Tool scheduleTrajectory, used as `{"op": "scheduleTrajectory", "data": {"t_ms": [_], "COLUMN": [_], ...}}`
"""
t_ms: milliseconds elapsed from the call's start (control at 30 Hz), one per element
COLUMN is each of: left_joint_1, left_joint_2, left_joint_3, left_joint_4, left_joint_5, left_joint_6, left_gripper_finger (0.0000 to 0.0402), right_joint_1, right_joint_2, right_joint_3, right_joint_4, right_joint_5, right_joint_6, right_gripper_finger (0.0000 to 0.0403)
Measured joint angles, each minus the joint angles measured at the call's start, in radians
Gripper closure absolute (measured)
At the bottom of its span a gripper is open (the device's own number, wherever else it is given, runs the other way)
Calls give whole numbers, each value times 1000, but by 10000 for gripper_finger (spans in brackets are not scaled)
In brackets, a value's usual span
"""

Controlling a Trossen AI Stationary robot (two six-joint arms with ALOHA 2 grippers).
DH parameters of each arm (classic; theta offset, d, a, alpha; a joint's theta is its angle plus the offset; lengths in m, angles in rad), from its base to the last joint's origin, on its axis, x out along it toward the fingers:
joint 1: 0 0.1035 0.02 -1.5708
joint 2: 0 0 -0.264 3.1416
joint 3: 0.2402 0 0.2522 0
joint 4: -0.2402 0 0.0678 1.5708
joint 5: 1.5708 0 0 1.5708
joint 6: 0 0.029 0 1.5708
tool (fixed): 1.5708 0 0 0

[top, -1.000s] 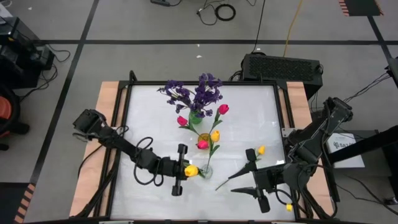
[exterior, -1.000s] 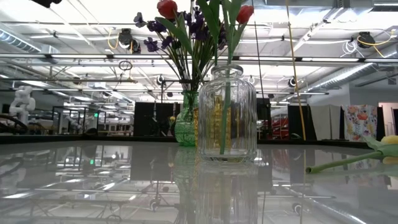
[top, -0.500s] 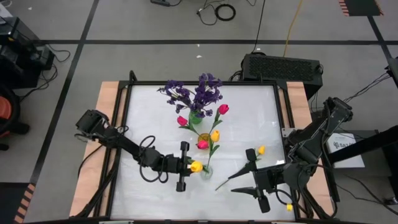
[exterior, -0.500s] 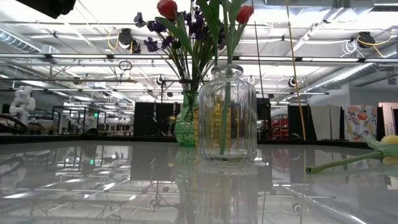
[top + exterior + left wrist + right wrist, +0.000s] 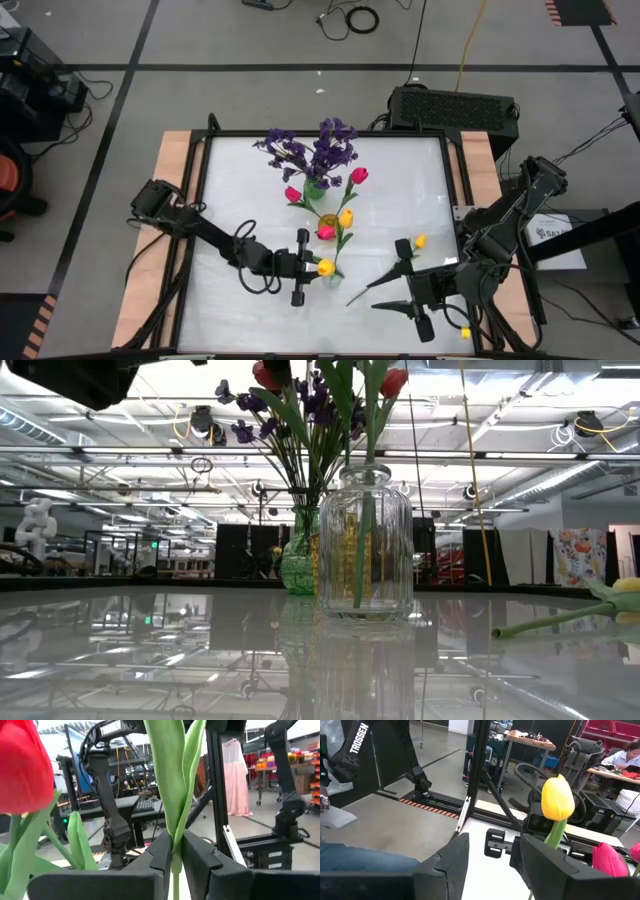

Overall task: Sort flowers into vase by color
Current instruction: Put the top yellow flower into the transparent vase

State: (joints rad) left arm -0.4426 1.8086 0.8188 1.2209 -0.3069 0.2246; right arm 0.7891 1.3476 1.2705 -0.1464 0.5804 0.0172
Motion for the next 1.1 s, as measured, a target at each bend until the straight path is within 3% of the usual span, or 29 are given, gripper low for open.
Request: {"op": "scheduleTrajectory", "data": {"t_ms": [233,467,600,800,1000,1100], "left_joint_1": [0,-22,-51,-96,-126,-157], "left_joint_2": [4,1,-22,-128,-272,-311], "left_joint_3": [0,0,0,0,1,1], "left_joint_4": [-121,-176,-216,-396,-659,-716], "left_joint_5": [-2,-6,-34,-165,-168,-166], "left_joint_6": [-6,-56,-62,-63,-177,-192], "left_gripper_finger": [314,234,205,172,132,118], "right_joint_1": [0,0,0,0,3,21], "right_joint_2": [0,0,0,0,2,15], "right_joint_3": [0,0,0,0,-1,-18], "right_joint_4": [-23,-139,-229,-374,-468,-517], "right_joint_5": [3,101,103,103,103,102], "right_joint_6": [16,144,233,413,564,659], "right_gripper_finger": [232,232,232,232,232,232]}}
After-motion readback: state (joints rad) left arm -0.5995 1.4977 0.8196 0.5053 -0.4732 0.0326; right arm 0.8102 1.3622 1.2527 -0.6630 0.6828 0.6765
